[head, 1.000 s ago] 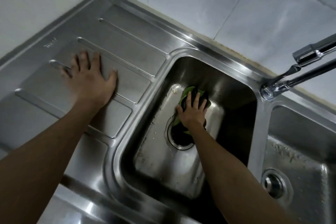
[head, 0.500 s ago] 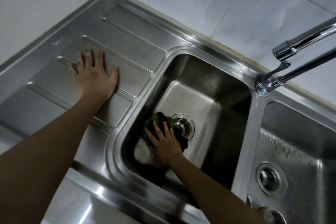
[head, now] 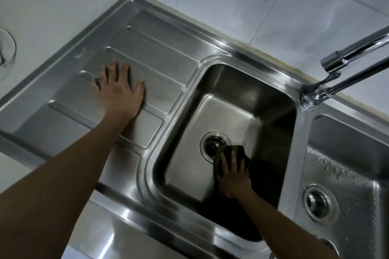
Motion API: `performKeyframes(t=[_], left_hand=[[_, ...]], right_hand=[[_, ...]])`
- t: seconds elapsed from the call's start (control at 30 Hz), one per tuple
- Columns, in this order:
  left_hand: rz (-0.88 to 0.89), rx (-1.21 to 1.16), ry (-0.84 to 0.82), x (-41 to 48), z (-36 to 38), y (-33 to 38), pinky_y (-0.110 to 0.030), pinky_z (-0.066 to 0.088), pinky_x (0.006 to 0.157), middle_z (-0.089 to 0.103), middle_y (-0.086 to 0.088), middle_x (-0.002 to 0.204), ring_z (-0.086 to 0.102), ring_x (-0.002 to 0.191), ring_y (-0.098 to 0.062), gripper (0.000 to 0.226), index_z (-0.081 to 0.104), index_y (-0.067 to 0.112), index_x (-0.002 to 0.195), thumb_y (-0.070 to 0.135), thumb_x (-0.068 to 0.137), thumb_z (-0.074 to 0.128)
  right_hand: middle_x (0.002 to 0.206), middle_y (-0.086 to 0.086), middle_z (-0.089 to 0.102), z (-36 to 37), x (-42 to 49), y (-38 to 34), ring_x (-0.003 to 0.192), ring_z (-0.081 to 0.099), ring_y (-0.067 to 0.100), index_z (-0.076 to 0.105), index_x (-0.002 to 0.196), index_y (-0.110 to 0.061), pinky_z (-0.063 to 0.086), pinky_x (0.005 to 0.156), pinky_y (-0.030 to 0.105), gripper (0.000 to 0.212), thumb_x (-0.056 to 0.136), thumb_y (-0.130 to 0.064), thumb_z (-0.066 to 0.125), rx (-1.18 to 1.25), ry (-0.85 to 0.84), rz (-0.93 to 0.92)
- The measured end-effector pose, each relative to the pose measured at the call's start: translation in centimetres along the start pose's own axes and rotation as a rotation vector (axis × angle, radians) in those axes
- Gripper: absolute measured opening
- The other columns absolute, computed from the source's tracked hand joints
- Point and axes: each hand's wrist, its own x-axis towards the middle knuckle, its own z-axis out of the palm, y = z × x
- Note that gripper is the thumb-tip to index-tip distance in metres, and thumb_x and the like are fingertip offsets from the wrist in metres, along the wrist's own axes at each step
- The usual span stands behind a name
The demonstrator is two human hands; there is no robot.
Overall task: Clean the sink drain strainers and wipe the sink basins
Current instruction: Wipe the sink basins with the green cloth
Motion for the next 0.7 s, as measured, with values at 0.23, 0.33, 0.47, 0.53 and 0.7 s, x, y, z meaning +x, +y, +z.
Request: performKeyframes(t=[0.23, 0.33, 0.47, 0.53, 0.7], left_hand=[[0.007, -0.002, 0.036, 0.4, 0.6, 0.1, -0.051, 0.007, 0.116, 0.021, -0.007, 0.157, 0.014, 0.146, -0.030, 0.059, 0.032, 0.022, 0.144, 0.049, 0.092, 0.039], [0.008, 0.016, 0.067, 0.5, 1.0, 0.1, -0.052, 0.008, 0.115, 0.024, -0.009, 0.156, 0.016, 0.145, -0.031, 0.059, 0.034, 0.021, 0.143, 0.049, 0.091, 0.040], [0.019, 0.018, 0.093, 0.6, 1.2, 0.0, -0.052, 0.010, 0.115, 0.027, -0.010, 0.155, 0.020, 0.144, -0.032, 0.059, 0.036, 0.020, 0.141, 0.049, 0.090, 0.041], [0.021, 0.021, 0.094, 0.6, 1.3, -0.1, -0.053, 0.011, 0.115, 0.027, -0.010, 0.154, 0.020, 0.143, -0.032, 0.058, 0.035, 0.021, 0.141, 0.049, 0.090, 0.040], [0.052, 0.018, 0.097, 0.3, 1.1, -0.4, -0.051, 0.011, 0.116, 0.026, -0.010, 0.155, 0.018, 0.144, -0.031, 0.059, 0.034, 0.021, 0.143, 0.051, 0.092, 0.036]], right_hand=[[0.160, 0.004, -0.022, -5.3, 7.3, 1.2, 0.147, -0.012, 0.039, -0.017, 0.151, -0.031, 0.000, 0.118, 0.053, 0.068, 0.099, -0.053, 0.022, 0.265, 0.206, 0.218], [0.160, 0.005, -0.021, -8.1, 10.1, 0.0, 0.146, -0.013, 0.040, -0.015, 0.152, -0.027, -0.002, 0.117, 0.058, 0.068, 0.099, -0.051, 0.019, 0.330, 0.234, 0.266], [0.160, 0.008, -0.020, -10.2, 11.7, -3.3, 0.145, -0.013, 0.043, -0.015, 0.152, -0.027, -0.003, 0.117, 0.057, 0.068, 0.099, -0.049, 0.023, 0.310, 0.292, 0.186], [0.160, 0.006, -0.021, -10.8, 11.9, -5.1, 0.145, -0.013, 0.043, -0.017, 0.151, -0.028, -0.002, 0.118, 0.055, 0.071, 0.098, -0.052, 0.024, 0.227, 0.313, 0.089], [0.160, 0.002, -0.021, -11.5, 12.9, -4.8, 0.146, -0.014, 0.039, -0.017, 0.150, -0.033, 0.002, 0.119, 0.050, 0.076, 0.097, -0.052, 0.033, 0.024, 0.316, -0.171]])
